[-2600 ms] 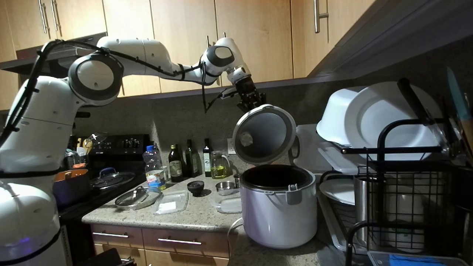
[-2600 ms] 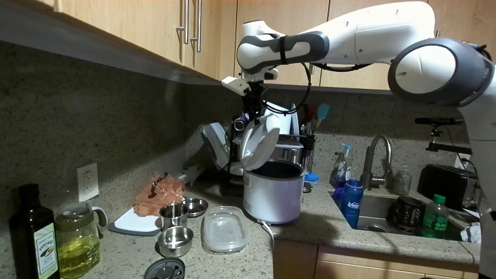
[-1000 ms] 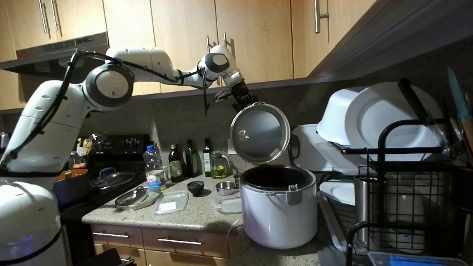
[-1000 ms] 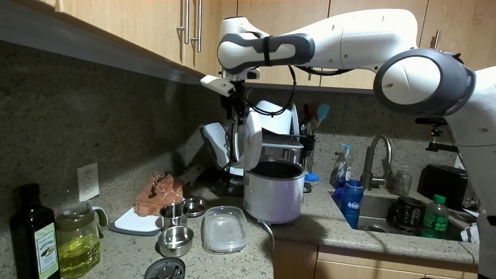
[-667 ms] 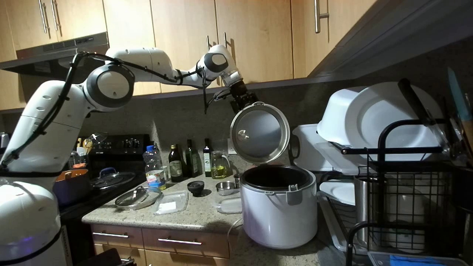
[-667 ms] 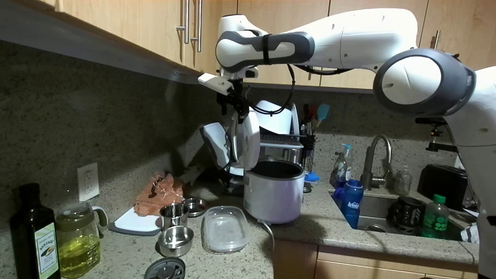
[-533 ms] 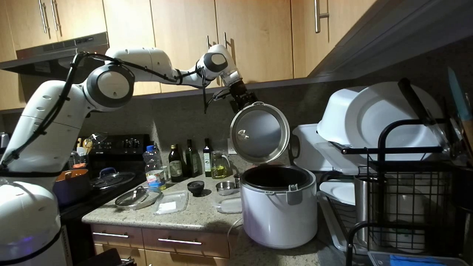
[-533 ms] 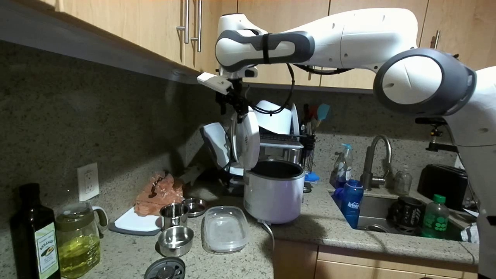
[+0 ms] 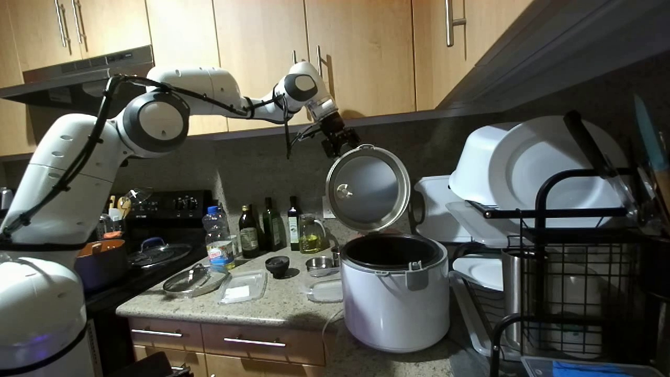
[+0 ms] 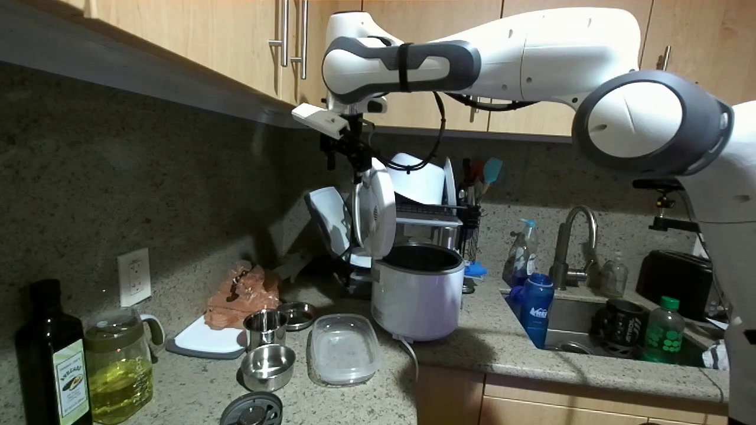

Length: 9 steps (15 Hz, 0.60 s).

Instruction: Open the lid of the white appliance

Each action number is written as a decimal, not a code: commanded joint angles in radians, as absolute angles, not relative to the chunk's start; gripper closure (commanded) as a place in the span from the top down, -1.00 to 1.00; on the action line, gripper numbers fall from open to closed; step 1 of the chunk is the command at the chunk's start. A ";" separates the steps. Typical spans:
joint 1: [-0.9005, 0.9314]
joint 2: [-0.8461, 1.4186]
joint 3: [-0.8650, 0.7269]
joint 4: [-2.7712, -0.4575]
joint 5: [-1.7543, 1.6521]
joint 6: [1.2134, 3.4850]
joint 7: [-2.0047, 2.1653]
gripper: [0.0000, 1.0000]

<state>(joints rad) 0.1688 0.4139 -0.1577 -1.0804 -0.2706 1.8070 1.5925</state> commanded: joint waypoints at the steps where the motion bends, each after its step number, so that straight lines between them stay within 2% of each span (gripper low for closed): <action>1: 0.186 0.353 -0.143 -1.130 -0.277 1.829 1.571 1.00; 9: 0.226 0.213 -0.131 -1.259 -0.282 1.823 1.575 1.00</action>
